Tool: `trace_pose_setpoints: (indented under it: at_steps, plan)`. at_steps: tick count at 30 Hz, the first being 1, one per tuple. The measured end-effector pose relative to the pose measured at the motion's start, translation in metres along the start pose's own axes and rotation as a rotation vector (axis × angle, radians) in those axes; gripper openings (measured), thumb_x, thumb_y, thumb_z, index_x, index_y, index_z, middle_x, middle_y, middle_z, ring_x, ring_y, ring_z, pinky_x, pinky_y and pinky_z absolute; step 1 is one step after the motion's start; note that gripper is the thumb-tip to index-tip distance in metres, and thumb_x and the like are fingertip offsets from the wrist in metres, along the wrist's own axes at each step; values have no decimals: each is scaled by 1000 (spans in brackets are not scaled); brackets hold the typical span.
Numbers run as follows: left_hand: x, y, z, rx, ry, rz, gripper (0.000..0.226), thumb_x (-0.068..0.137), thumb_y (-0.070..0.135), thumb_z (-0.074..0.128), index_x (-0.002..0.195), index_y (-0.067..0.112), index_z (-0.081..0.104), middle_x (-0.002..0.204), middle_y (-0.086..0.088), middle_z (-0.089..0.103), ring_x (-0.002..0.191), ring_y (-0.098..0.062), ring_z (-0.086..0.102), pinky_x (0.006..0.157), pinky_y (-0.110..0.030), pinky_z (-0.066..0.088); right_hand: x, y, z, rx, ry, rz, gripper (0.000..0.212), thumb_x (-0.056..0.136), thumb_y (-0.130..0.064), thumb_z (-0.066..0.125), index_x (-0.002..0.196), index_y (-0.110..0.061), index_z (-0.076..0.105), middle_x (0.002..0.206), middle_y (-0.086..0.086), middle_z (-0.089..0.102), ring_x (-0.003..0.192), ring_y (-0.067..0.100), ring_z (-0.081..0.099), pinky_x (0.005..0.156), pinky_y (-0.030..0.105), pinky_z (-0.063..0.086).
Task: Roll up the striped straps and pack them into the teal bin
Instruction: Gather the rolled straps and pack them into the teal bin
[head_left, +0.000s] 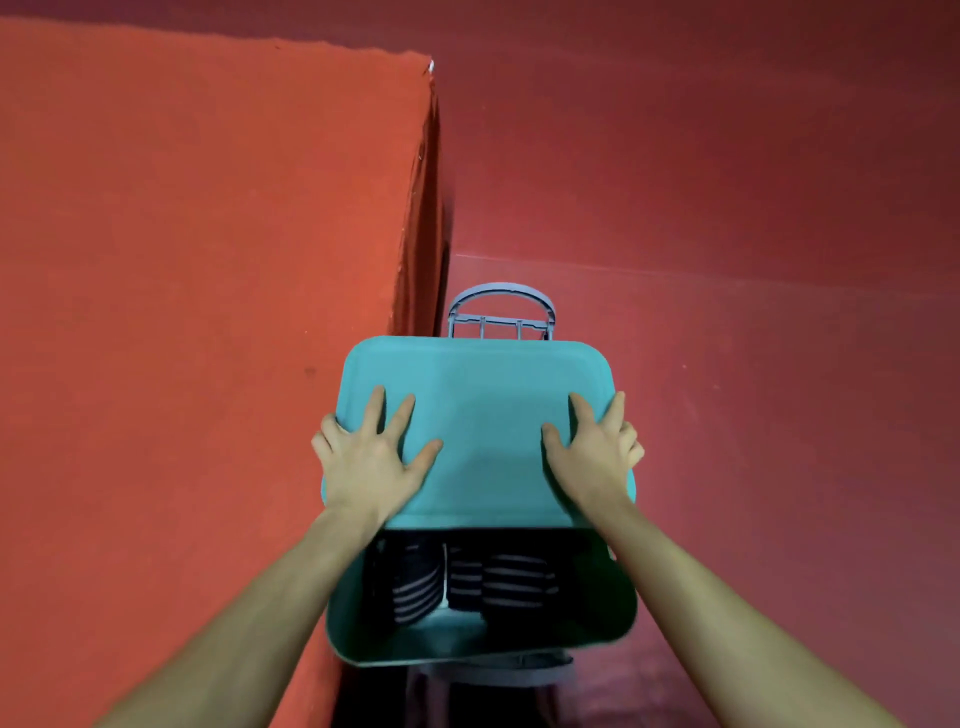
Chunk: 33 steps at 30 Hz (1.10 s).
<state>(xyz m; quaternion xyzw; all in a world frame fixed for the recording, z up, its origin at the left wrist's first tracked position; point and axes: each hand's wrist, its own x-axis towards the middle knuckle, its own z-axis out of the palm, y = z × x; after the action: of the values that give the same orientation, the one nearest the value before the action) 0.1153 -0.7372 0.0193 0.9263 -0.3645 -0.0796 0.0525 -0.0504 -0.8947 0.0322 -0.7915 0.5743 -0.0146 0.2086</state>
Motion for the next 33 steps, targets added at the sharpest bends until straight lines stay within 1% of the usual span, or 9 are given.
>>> trace_pose_setpoints:
  at_steps: [9,11,14,16,18,21,27,30,33]
  plan:
    - [-112,-21,21,-55,5,-28,71,76,72,32,131,35,56,144,0,46,103,-49,41,88,-53,34,-97,38,11,-59,-38,-20,53,93,-37,51,142,-23,37,158,19,5,130,41,27,108,48,17]
    - [-123,-23,26,-85,-29,-48,72,76,73,30,134,36,53,147,1,42,106,-48,39,90,-54,33,-107,47,15,-79,-58,-42,56,92,-38,52,143,-22,35,158,21,4,132,41,25,109,48,16]
    - [-139,-25,35,-98,-122,-69,80,73,76,18,143,42,36,157,6,22,118,-47,29,99,-53,26,-120,57,24,-81,-92,-53,62,91,-40,54,146,-20,33,158,22,2,139,40,16,112,47,14]
    - [-144,-27,39,-100,-141,-76,83,71,76,12,146,45,27,159,9,11,123,-46,23,104,-52,21,-124,56,28,-46,-94,-38,64,91,-40,54,146,-19,32,158,21,2,141,39,12,113,48,12]
    - [-143,-29,39,-118,-144,-84,83,70,76,12,146,45,24,160,9,6,125,-47,19,106,-53,19,-124,52,30,6,-67,-14,63,91,-37,56,146,-18,33,158,21,5,140,39,13,113,47,11]
    - [-142,-29,39,-151,-128,-84,82,71,76,17,145,43,30,160,7,10,125,-50,20,106,-56,20,-123,54,30,100,-16,6,58,90,-29,58,143,-15,39,157,19,12,137,38,18,111,45,10]
    - [-140,-28,42,-186,-86,-82,78,74,75,25,143,39,39,158,2,19,122,-52,25,103,-59,25,-117,62,31,194,50,-33,50,90,-18,57,138,-10,45,155,17,19,136,36,20,112,45,12]
    - [-137,-26,45,-183,-69,-86,76,76,74,28,142,38,41,157,0,23,121,-54,27,102,-61,25,-114,64,33,173,32,-41,52,90,-18,58,139,-9,43,156,16,18,136,37,20,112,45,12]
    - [-133,-23,44,-172,-82,-81,77,76,74,25,143,39,38,158,1,19,123,-55,24,103,-61,23,-109,65,35,74,18,-79,59,91,-27,54,144,-10,37,158,20,10,137,40,20,112,48,12]
